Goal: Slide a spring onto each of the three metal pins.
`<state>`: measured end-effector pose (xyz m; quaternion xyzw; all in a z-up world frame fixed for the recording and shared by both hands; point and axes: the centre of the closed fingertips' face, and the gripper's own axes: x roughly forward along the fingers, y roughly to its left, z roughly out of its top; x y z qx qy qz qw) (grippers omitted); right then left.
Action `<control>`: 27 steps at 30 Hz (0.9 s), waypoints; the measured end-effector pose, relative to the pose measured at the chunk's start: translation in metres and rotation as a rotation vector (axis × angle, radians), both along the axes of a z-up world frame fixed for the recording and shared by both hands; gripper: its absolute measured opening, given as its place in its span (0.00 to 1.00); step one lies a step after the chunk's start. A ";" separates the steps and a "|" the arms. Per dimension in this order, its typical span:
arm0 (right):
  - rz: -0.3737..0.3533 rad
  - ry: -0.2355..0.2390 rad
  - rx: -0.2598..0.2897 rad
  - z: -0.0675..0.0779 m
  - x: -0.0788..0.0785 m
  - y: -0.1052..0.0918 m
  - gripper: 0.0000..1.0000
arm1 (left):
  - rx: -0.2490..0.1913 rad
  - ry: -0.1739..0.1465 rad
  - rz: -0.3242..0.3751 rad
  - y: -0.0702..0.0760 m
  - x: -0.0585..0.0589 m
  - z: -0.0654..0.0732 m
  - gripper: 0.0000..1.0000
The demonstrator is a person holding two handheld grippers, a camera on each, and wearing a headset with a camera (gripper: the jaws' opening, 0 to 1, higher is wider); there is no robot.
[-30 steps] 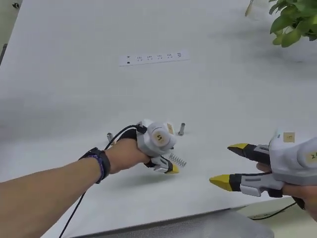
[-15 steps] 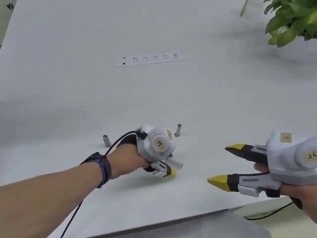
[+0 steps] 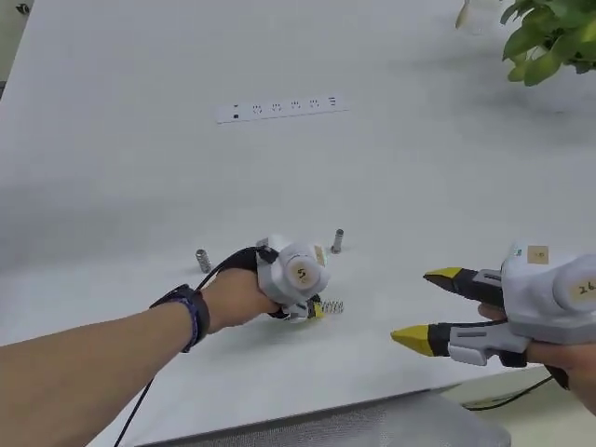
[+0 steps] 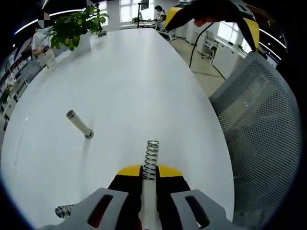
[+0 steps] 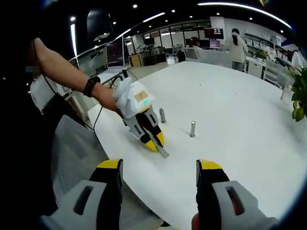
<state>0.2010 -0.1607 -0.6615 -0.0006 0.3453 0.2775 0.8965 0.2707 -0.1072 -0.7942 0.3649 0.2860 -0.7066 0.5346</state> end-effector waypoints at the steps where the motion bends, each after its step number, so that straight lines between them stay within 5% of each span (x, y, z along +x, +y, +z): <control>1: 0.000 0.000 0.000 0.000 0.000 0.000 0.60 | 0.001 0.007 0.009 0.001 0.000 0.000 0.03; 10: -0.001 0.002 0.005 -0.001 -0.002 -0.001 0.60 | 0.002 0.021 0.064 0.012 0.005 0.006 0.02; 27: 0.031 -0.003 0.023 -0.001 0.003 0.008 0.58 | -0.087 0.025 0.154 0.043 0.025 0.045 0.02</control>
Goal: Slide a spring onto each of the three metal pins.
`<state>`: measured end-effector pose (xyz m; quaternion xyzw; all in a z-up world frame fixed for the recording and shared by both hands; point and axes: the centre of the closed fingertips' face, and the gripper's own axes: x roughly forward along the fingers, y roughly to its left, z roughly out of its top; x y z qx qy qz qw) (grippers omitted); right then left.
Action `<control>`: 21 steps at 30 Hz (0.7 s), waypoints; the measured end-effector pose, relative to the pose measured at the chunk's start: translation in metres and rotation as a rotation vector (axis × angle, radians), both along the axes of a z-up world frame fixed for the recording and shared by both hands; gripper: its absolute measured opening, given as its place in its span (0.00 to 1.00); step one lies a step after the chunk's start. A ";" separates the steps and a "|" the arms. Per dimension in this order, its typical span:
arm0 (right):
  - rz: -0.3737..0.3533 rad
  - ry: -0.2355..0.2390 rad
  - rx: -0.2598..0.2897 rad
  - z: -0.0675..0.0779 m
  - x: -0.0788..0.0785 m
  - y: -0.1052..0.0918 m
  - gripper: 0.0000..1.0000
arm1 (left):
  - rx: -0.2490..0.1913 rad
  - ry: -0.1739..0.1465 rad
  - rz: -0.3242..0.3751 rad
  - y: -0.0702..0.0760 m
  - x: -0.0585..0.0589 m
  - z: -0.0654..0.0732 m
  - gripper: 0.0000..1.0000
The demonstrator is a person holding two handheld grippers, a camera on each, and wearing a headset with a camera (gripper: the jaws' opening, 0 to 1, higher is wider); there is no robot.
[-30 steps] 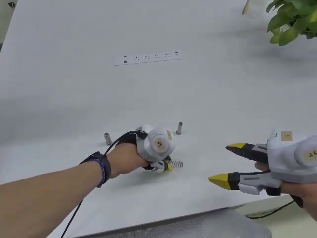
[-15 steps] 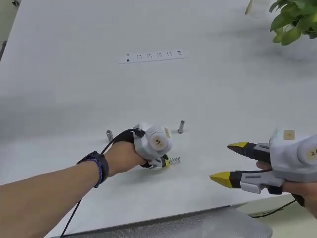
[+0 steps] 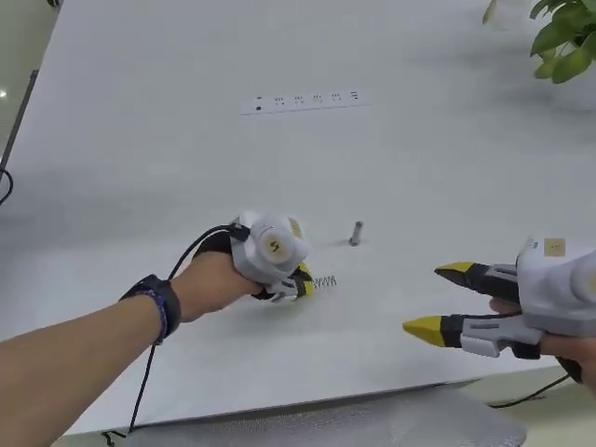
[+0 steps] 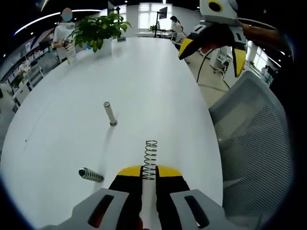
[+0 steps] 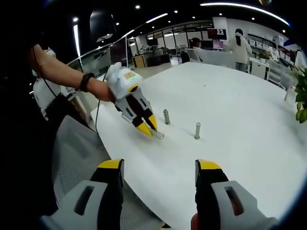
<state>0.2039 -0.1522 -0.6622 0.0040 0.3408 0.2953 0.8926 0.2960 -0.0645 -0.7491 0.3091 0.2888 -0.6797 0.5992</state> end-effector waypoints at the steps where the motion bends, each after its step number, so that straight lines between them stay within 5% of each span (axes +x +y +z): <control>1: 0.002 0.000 0.000 0.000 0.000 0.000 0.58 | -0.004 -0.003 0.003 0.002 0.001 0.002 0.02; 21: 0.057 -0.013 0.030 0.000 0.006 0.020 0.52 | -0.084 -0.051 0.045 0.033 -0.007 0.044 0.02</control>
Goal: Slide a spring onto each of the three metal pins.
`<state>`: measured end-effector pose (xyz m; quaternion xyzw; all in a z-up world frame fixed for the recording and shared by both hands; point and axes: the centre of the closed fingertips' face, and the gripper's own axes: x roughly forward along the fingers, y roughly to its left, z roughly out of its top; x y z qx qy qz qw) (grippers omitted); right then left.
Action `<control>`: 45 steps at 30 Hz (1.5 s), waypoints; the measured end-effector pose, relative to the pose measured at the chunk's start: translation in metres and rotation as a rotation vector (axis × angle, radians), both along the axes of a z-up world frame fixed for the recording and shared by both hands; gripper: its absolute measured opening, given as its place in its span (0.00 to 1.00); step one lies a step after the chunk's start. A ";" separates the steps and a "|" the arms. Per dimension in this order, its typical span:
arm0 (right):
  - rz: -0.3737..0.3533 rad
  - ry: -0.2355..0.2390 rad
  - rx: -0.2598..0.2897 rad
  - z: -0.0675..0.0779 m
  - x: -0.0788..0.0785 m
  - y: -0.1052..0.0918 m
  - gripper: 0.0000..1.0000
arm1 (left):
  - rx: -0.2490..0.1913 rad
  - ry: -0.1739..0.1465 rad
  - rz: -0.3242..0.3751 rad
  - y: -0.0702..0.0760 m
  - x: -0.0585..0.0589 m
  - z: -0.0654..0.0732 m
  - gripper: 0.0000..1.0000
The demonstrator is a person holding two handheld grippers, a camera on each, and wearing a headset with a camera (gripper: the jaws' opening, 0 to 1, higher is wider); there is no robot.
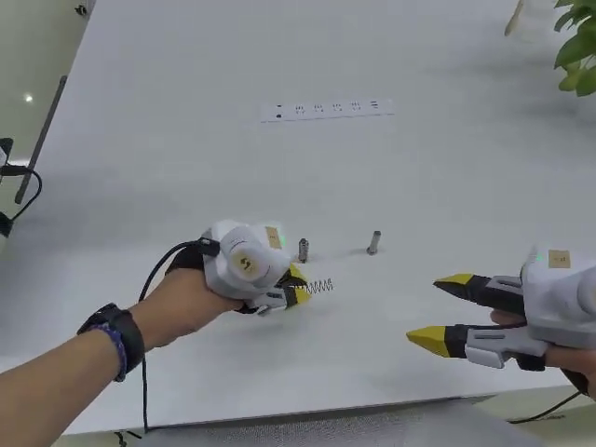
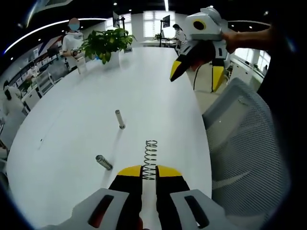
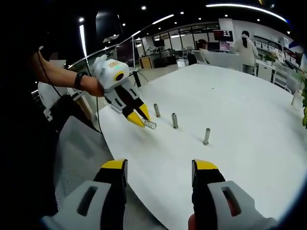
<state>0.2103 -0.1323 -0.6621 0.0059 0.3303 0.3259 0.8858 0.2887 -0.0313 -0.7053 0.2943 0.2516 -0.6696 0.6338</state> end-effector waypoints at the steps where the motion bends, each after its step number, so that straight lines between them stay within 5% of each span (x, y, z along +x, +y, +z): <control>1: 0.006 -0.003 0.004 0.001 0.001 0.002 0.51 | -0.009 -0.002 0.002 0.001 -0.001 0.004 0.02; 18: 0.105 -0.015 0.032 0.003 0.010 0.033 0.46 | -0.068 -0.037 -0.014 0.005 -0.019 0.036 0.02; 28: 0.149 -0.028 0.052 0.008 0.015 0.047 0.41 | -0.086 -0.047 -0.026 0.001 -0.022 0.043 0.02; 45: 0.262 -0.048 0.072 0.017 0.025 0.074 0.32 | -0.116 -0.058 -0.084 -0.015 -0.045 0.057 0.02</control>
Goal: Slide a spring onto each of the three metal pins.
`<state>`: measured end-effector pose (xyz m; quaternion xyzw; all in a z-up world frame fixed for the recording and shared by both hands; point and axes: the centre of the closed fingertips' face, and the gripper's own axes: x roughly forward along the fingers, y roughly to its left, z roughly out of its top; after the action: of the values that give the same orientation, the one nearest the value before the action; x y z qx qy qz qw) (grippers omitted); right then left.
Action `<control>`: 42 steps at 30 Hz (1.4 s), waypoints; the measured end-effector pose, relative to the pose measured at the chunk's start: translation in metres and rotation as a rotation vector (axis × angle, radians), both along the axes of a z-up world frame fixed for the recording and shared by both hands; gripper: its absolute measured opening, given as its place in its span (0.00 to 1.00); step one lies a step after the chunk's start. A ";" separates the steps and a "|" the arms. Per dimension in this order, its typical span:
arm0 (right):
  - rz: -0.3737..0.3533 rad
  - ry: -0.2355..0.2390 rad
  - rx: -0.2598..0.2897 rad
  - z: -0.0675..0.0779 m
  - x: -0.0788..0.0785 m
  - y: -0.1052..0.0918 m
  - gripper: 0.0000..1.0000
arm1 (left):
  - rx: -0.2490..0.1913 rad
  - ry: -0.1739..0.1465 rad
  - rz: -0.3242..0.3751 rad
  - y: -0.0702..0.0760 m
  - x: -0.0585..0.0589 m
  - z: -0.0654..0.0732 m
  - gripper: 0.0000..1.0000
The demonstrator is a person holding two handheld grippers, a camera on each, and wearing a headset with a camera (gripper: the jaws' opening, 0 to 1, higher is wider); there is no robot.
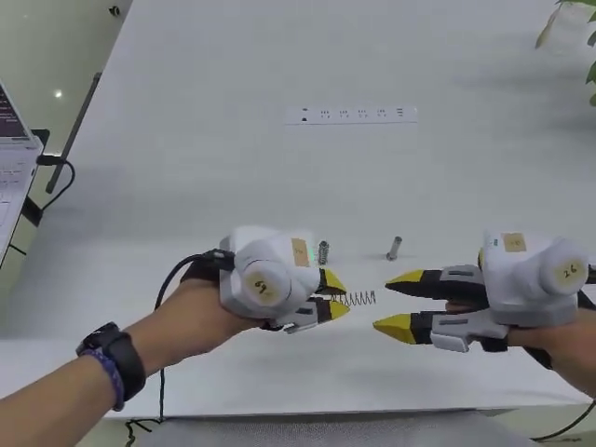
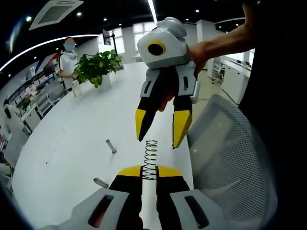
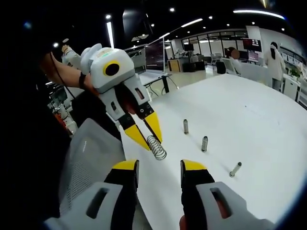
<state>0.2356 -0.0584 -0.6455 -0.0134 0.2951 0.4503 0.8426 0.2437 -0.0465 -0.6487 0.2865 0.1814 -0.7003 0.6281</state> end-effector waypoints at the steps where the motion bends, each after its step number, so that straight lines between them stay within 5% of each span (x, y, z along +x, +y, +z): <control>1: 0.003 0.000 0.001 0.000 0.000 0.001 0.30 | -0.001 -0.002 -0.003 -0.001 -0.001 0.000 0.02; 13: 0.056 -0.009 0.037 0.007 -0.001 0.009 0.12 | -0.008 -0.026 -0.042 -0.006 -0.007 0.009 0.02; 26: 0.087 0.004 0.050 0.011 -0.008 0.013 0.08 | 0.003 -0.027 -0.068 -0.006 -0.011 0.006 0.02; 37: 0.119 -0.019 -0.009 0.023 -0.001 0.011 0.08 | -0.014 -0.023 -0.055 -0.012 -0.007 0.009 0.02; 42: 0.158 -0.051 -0.061 0.040 0.008 0.008 0.08 | -0.081 0.017 -0.012 -0.022 0.001 0.022 0.02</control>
<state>0.2440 -0.0509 -0.6051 -0.0737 0.2851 0.5055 0.8110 0.2444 -0.0684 -0.6268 0.2560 0.1565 -0.7133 0.6334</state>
